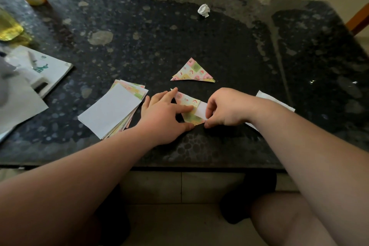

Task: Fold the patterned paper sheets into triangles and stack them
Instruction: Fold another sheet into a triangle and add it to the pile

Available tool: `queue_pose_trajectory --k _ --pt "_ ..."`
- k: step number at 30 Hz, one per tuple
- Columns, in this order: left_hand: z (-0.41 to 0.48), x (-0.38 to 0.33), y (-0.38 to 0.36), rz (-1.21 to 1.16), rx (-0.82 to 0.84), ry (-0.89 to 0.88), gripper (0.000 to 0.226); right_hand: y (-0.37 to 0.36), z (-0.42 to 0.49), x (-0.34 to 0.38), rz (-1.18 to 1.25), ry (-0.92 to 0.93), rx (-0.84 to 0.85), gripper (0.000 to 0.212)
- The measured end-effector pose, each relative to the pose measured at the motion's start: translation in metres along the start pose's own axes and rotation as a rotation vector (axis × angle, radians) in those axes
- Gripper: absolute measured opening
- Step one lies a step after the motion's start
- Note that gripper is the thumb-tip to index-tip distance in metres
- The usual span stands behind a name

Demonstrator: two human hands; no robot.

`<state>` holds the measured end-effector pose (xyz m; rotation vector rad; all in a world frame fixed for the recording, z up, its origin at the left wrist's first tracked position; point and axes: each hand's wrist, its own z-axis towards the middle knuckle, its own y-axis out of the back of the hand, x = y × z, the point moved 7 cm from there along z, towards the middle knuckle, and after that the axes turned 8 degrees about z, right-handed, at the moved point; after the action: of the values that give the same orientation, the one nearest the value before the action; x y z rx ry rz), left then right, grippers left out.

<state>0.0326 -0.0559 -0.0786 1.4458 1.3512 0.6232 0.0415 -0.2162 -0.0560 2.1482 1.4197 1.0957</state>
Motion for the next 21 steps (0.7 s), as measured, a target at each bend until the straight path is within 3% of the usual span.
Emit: queue_pose_trajectory --k 5,14,21 --pt "0.0002 0.0001 0.0 -0.015 -0.024 -0.011 0.053 -0.0075 0.0054 0.0027 -0.013 -0.098 -0.056 0.029" --pt "-0.0004 0.0004 -0.0023 -0.009 -0.029 -0.021 0.053 -0.0059 0.0076 0.0028 0.076 -0.059 -0.087 0.01" --pt "-0.0005 0.0015 -0.003 -0.012 -0.053 -0.021 0.051 -0.0116 0.0096 0.0073 0.002 -0.004 -0.057 0.017"
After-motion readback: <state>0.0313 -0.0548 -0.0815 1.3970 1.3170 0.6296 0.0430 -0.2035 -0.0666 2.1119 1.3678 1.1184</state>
